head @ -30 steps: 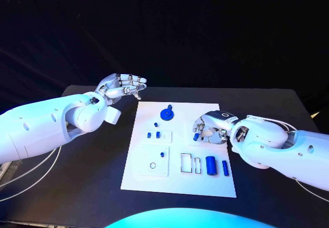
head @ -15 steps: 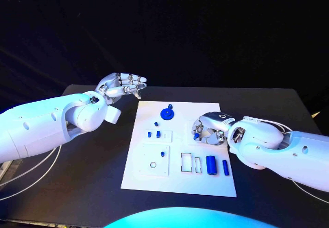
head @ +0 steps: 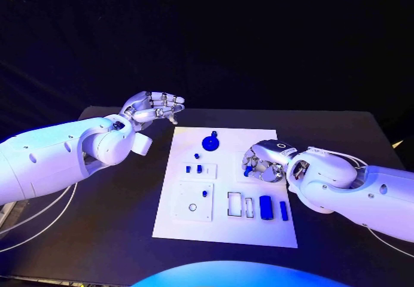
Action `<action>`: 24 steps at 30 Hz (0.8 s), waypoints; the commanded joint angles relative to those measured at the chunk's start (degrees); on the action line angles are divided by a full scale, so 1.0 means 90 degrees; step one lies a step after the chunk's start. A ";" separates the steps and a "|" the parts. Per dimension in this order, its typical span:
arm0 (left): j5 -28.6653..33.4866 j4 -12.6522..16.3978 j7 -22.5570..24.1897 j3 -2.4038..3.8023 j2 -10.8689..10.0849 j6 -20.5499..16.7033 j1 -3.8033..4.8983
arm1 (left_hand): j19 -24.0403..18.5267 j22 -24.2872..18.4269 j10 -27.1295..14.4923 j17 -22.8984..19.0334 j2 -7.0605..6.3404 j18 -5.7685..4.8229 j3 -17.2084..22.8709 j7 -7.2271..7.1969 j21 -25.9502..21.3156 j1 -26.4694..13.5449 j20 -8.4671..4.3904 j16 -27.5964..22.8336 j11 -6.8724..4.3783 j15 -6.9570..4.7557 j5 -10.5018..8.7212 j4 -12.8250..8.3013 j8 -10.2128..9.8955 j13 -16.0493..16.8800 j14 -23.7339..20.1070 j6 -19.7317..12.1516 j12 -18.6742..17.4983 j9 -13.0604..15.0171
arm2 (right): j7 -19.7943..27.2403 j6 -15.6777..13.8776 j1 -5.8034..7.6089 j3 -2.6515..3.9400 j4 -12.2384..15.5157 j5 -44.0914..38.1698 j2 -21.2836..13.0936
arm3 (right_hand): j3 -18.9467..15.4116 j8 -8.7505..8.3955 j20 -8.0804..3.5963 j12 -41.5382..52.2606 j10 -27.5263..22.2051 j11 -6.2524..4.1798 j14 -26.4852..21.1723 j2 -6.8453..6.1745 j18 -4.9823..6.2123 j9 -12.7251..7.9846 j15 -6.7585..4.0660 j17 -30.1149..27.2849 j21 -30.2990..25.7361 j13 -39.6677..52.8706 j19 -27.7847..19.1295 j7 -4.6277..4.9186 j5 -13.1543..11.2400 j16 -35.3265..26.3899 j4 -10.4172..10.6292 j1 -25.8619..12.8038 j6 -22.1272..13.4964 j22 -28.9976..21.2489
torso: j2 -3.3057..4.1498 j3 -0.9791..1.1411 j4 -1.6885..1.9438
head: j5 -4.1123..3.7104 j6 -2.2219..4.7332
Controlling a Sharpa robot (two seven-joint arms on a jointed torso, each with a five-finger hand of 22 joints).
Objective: Assemble the parts on the task board
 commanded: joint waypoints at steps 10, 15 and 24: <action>0.0062 -0.0033 0.0028 0.0003 0.0041 0.0052 0.0002 | -0.0004 -0.0008 -0.0044 -0.0009 0.0042 0.0084 -0.0022 0.0197 -0.0036 -0.0054 0.0015 -0.0006 -0.0008 0.0014 -0.0017 0.0018 0.0044 -0.0012 0.0008 -0.0067 0.0046 -0.0007 | 0.0309 -0.0449 0.0293 0.0034 0.0590 0.0142 -0.0162 | 0.0171 0.0235 -0.0061 -0.0150 0.0223 -0.0064 0.0109 0.0044 -0.0055 0.0319 -0.0063 -0.0032 -0.0023 0.0041 0.0021 0.0032 0.0017 0.0005 -0.0230 -0.0050 0.0071 0.1200 | -0.0007 0.0000 -0.0014 | 0.0035 0.0072; 0.0064 -0.0041 0.0021 0.0002 0.0066 0.0073 0.0001 | -0.0005 -0.0010 -0.0050 -0.0009 0.0037 0.0083 -0.0026 0.0197 -0.0039 -0.0059 0.0016 -0.0006 -0.0007 0.0015 -0.0019 0.0018 0.0045 -0.0014 0.0006 -0.0073 0.0047 -0.0008 | 0.0383 -0.0543 0.0362 0.0046 0.0863 0.0064 -0.0164 | 0.0214 0.0254 -0.0064 -0.0183 0.0249 -0.0066 0.0113 0.0032 -0.0058 0.0343 -0.0066 -0.0017 -0.0011 0.0046 0.0025 0.0032 0.0018 0.0014 -0.0274 -0.0090 0.0065 0.1209 | -0.0001 -0.0002 -0.0003 | 0.0028 0.0062; 0.0066 -0.0063 0.0020 0.0001 0.0116 0.0103 -0.0004 | -0.0006 -0.0012 -0.0059 -0.0010 0.0034 0.0084 -0.0028 0.0196 -0.0044 -0.0062 0.0017 -0.0006 -0.0007 0.0016 -0.0020 0.0019 0.0046 -0.0017 0.0004 -0.0081 0.0047 -0.0010 | 0.0542 -0.0644 0.0256 0.0047 0.0997 -0.0020 0.0400 | 0.0278 0.0273 -0.0065 -0.0238 0.0270 -0.0063 0.0110 0.0015 -0.0048 0.0373 -0.0064 -0.0038 -0.0063 0.0052 0.0004 0.0036 0.0024 0.0004 -0.0337 -0.0152 0.0049 0.1204 | -0.0012 -0.0011 -0.0004 | 0.0081 0.0042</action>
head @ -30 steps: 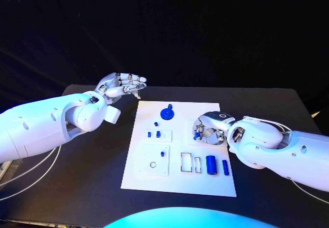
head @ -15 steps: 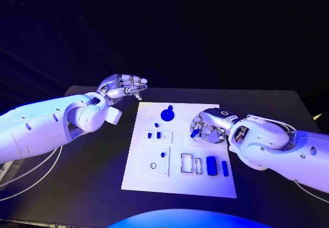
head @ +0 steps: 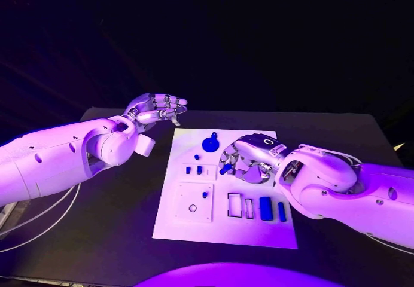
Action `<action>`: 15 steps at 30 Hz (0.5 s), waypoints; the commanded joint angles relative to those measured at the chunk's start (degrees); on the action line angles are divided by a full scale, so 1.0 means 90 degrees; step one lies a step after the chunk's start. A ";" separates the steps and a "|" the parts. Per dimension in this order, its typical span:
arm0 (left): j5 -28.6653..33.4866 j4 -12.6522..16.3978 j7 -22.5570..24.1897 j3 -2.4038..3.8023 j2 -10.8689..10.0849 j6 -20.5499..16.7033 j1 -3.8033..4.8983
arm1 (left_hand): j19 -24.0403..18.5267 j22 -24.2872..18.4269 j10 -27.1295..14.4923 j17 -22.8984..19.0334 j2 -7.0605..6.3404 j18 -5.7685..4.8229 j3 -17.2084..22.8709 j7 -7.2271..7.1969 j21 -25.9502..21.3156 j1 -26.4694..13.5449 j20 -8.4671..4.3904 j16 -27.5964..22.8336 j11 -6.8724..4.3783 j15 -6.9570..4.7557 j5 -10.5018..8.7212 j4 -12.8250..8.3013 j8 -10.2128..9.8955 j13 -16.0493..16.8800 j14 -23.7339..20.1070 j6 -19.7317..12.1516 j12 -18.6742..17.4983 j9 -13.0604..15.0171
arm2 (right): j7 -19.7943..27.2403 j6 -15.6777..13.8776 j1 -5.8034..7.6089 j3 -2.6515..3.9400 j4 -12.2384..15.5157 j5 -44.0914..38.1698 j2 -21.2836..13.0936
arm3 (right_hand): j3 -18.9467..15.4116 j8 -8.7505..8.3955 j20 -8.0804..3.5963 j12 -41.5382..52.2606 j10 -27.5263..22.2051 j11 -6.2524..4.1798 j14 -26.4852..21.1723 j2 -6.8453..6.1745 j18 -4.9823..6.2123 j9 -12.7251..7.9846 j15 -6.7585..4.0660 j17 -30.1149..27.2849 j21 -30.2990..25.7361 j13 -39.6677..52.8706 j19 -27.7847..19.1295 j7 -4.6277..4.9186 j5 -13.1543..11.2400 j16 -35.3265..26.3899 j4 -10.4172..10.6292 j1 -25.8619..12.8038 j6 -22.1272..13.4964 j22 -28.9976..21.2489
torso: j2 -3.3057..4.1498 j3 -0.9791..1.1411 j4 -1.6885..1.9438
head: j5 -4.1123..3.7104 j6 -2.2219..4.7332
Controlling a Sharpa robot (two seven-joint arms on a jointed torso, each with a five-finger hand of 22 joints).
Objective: Assemble the parts on the task board
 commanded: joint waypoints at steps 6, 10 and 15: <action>0.0053 -0.0011 0.0030 0.0002 0.0069 0.0114 -0.0002 | -0.0007 -0.0008 -0.0066 -0.0006 0.0005 0.0083 -0.0031 0.0197 -0.0048 -0.0042 0.0018 -0.0006 -0.0005 0.0017 -0.0021 0.0020 0.0024 -0.0013 0.0003 -0.0041 0.0024 -0.0010 | 0.0334 -0.0130 -0.0272 -0.0027 -0.0163 -0.0155 0.0707 | 0.0076 0.0242 -0.0040 -0.0095 0.0148 -0.0092 0.0127 0.0004 -0.0033 0.0386 -0.0040 -0.0031 -0.0122 0.0008 -0.0001 0.0053 0.0024 -0.0009 -0.0093 -0.0078 0.0022 0.1187 | 0.0003 -0.0008 0.0015 | 0.0084 -0.0025; 0.0053 -0.0012 0.0026 0.0001 0.0084 0.0118 -0.0003 | -0.0007 -0.0008 -0.0066 -0.0006 0.0005 0.0083 -0.0031 0.0197 -0.0048 -0.0042 0.0018 -0.0006 -0.0005 0.0017 -0.0021 0.0020 0.0024 -0.0013 0.0003 -0.0041 0.0024 -0.0010 | 0.0373 -0.0089 -0.0415 -0.0052 -0.0291 -0.0169 0.0923 | 0.0088 0.0242 -0.0040 -0.0106 0.0147 -0.0090 0.0127 0.0004 -0.0033 0.0390 -0.0038 -0.0031 -0.0125 0.0008 -0.0003 0.0055 0.0025 -0.0008 -0.0105 -0.0086 0.0018 0.1187 | 0.0008 -0.0012 0.0008 | 0.0129 -0.0035; 0.0053 -0.0002 0.0027 0.0001 0.0099 0.0124 -0.0003 | -0.0007 -0.0008 -0.0066 -0.0006 0.0005 0.0083 -0.0031 0.0197 -0.0048 -0.0042 0.0018 -0.0006 -0.0005 0.0017 -0.0021 0.0020 0.0024 -0.0013 0.0003 -0.0041 0.0024 -0.0010 | 0.0382 -0.0076 -0.0572 -0.0096 -0.0471 -0.0197 0.1113 | 0.0108 0.0243 -0.0039 -0.0121 0.0149 -0.0087 0.0128 0.0004 -0.0031 0.0395 -0.0037 -0.0026 -0.0140 0.0008 -0.0008 0.0059 0.0026 -0.0006 -0.0125 -0.0098 0.0011 0.1185 | 0.0008 -0.0014 0.0006 | 0.0198 -0.0067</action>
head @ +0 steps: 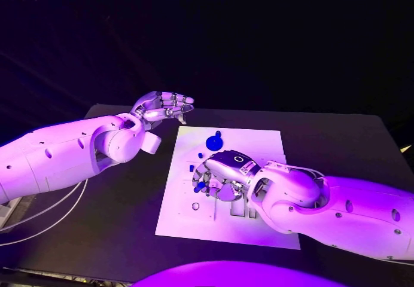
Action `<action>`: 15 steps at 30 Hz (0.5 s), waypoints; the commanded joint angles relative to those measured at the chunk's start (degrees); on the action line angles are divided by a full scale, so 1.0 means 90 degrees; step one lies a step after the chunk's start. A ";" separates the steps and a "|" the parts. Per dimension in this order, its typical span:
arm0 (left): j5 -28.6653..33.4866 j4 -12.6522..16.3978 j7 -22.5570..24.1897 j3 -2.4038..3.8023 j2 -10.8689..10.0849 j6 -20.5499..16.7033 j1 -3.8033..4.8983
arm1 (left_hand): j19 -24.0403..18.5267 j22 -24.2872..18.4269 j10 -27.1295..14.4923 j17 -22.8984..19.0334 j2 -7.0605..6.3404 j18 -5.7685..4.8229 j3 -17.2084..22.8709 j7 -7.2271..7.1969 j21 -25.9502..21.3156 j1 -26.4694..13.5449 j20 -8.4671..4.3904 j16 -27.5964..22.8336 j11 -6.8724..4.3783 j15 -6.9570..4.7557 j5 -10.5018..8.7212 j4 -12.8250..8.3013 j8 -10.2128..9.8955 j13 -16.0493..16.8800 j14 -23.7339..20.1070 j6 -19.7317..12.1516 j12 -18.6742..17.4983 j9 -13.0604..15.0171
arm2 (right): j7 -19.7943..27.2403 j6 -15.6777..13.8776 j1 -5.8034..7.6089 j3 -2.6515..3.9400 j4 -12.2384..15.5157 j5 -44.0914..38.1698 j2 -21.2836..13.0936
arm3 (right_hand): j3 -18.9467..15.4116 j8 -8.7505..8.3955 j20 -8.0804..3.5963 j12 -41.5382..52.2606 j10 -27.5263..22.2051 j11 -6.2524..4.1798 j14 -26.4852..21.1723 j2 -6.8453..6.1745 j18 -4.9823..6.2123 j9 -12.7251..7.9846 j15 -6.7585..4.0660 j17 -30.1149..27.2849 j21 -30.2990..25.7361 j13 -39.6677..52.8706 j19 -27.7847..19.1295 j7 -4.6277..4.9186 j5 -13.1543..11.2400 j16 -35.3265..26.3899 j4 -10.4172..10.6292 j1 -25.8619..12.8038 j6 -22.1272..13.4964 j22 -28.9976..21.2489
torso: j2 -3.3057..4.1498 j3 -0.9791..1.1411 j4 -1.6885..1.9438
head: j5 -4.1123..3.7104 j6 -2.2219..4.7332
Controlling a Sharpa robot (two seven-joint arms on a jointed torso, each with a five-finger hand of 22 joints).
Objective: Assemble the parts on the task board
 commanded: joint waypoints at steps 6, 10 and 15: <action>0.0046 0.0020 0.0028 0.0003 0.0033 0.0112 0.0001 | -0.0007 -0.0008 -0.0043 -0.0007 0.0005 0.0083 -0.0031 0.0197 -0.0023 -0.0042 0.0018 -0.0006 0.0017 0.0017 -0.0021 0.0019 0.0024 -0.0006 0.0002 -0.0041 0.0024 -0.0011 | 0.0123 0.0049 -0.0223 -0.0057 -0.0250 -0.0195 0.0220 | 0.0040 0.0243 -0.0038 -0.0059 0.0140 -0.0100 0.0127 0.0018 -0.0031 0.0399 -0.0036 0.0000 -0.0031 0.0010 -0.0008 0.0060 0.0033 -0.0003 -0.0043 -0.0064 0.0008 0.1188 | 0.0002 0.0013 -0.0005 | 0.0118 -0.0065; 0.0046 0.0022 0.0025 0.0002 0.0040 0.0117 0.0002 | -0.0007 -0.0008 -0.0043 -0.0007 0.0005 0.0083 -0.0031 0.0197 -0.0023 -0.0042 0.0018 -0.0006 0.0017 0.0017 -0.0021 0.0019 0.0024 -0.0006 0.0002 -0.0041 0.0024 -0.0011 | 0.0058 0.0313 -0.0300 -0.0072 -0.0336 -0.0249 0.0285 | 0.0051 0.0244 -0.0037 -0.0066 0.0143 -0.0098 0.0123 0.0017 -0.0021 0.0402 -0.0035 -0.0021 -0.0086 0.0011 -0.0029 0.0061 0.0034 -0.0015 -0.0054 -0.0071 0.0005 0.1174 | 0.0002 0.0015 -0.0006 | 0.0130 -0.0083; 0.0046 0.0022 0.0024 0.0002 0.0042 0.0120 0.0002 | -0.0007 -0.0008 -0.0043 -0.0007 0.0005 0.0083 -0.0031 0.0197 -0.0023 -0.0042 0.0018 -0.0006 0.0017 0.0017 -0.0021 0.0019 0.0024 -0.0006 0.0002 -0.0041 0.0024 -0.0011 | 0.0005 0.0460 -0.0365 -0.0080 -0.0384 -0.0305 0.0322 | 0.0053 0.0244 -0.0037 -0.0068 0.0144 -0.0098 0.0122 0.0017 -0.0019 0.0403 -0.0035 -0.0028 -0.0098 0.0011 -0.0033 0.0062 0.0034 -0.0018 -0.0056 -0.0073 0.0005 0.1172 | 0.0002 0.0018 -0.0012 | 0.0164 -0.0092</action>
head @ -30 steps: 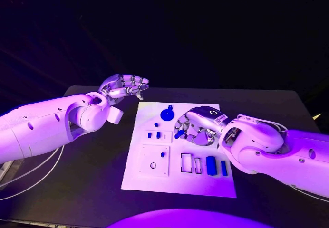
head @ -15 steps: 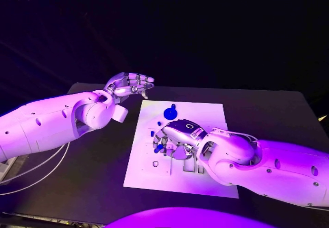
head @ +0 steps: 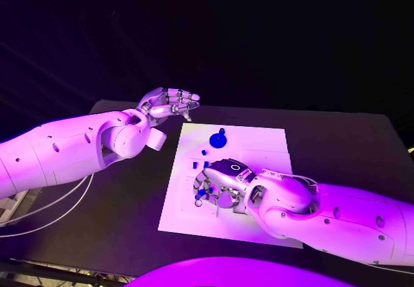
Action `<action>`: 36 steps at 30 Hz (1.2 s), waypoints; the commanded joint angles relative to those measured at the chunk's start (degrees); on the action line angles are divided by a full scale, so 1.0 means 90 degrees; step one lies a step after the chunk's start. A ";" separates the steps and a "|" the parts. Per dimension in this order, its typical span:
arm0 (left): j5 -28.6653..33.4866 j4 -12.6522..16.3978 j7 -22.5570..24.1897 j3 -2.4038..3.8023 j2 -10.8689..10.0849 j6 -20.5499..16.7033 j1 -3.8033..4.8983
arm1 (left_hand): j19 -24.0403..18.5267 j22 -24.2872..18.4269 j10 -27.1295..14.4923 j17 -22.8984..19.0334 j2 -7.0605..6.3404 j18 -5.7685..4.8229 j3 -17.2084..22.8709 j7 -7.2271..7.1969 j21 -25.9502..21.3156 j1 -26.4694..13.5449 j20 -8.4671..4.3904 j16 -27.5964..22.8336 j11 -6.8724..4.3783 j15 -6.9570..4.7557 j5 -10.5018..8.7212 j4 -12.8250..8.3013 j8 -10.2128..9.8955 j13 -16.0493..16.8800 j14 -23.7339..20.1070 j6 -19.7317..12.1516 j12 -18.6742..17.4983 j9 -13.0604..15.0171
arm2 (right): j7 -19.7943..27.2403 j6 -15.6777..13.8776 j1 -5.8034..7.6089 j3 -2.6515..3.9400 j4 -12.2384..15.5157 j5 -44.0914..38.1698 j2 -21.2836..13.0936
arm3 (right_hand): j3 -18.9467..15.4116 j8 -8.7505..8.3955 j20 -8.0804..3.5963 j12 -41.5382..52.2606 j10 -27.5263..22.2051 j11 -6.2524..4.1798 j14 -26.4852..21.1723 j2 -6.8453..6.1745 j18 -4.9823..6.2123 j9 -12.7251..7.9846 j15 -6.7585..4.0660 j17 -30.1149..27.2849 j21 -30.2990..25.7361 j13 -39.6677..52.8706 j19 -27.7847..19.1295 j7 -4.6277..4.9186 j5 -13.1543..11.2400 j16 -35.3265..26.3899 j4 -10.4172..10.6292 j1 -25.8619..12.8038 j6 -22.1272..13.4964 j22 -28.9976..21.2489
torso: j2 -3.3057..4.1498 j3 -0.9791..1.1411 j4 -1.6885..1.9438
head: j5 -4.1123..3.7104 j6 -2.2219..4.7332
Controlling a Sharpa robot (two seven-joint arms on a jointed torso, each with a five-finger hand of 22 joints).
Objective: Assemble the parts on the task board
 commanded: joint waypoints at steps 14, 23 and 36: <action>0.0041 0.0014 0.0023 0.0003 0.0005 0.0114 0.0003 | -0.0010 -0.0017 -0.0061 -0.0010 0.0006 0.0084 -0.0033 0.0197 -0.0038 -0.0045 0.0021 -0.0004 0.0018 0.0018 -0.0018 0.0017 0.0036 -0.0012 -0.0005 -0.0059 0.0036 -0.0013 | -0.0078 0.0510 -0.0069 -0.0006 -0.0019 -0.0222 0.0043 | 0.0024 0.0172 -0.0013 -0.0051 0.0110 -0.0093 0.0121 0.0056 -0.0023 0.0406 -0.0035 -0.0001 -0.0006 0.0008 -0.0004 0.0056 0.0039 -0.0015 -0.0028 -0.0043 0.0010 0.1178 | -0.0001 -0.0004 0.0007 | 0.0019 -0.0037; 0.0041 0.0014 0.0018 0.0003 -0.0005 0.0115 0.0003 | -0.0010 -0.0017 -0.0061 -0.0010 0.0006 0.0084 -0.0033 0.0197 -0.0038 -0.0045 0.0021 -0.0004 0.0018 0.0018 -0.0018 0.0017 0.0036 -0.0012 -0.0005 -0.0059 0.0036 -0.0013 | -0.0090 0.0549 -0.0102 -0.0008 -0.0071 -0.0224 0.0090 | 0.0035 0.0175 -0.0012 -0.0059 0.0118 -0.0092 0.0122 0.0053 -0.0023 0.0411 -0.0034 0.0004 -0.0006 0.0011 -0.0004 0.0058 0.0039 -0.0012 -0.0042 -0.0058 0.0011 0.1179 | -0.0001 -0.0004 0.0010 | 0.0030 -0.0048; 0.0041 0.0015 -0.0001 0.0003 -0.0016 0.0126 0.0003 | -0.0009 -0.0021 -0.0069 -0.0012 0.0008 0.0084 -0.0034 0.0199 -0.0046 -0.0049 0.0022 -0.0002 0.0019 0.0020 -0.0018 0.0018 0.0044 -0.0015 -0.0007 -0.0067 0.0044 -0.0013 | -0.0296 0.0533 -0.0151 -0.0010 -0.0115 -0.0361 0.0190 | 0.0057 0.0176 -0.0010 -0.0081 0.0120 -0.0087 0.0117 0.0049 -0.0014 0.0419 -0.0030 -0.0023 -0.0055 0.0014 -0.0022 0.0065 0.0039 -0.0027 -0.0068 -0.0091 0.0002 0.1169 | -0.0001 -0.0002 0.0005 | 0.0038 -0.0057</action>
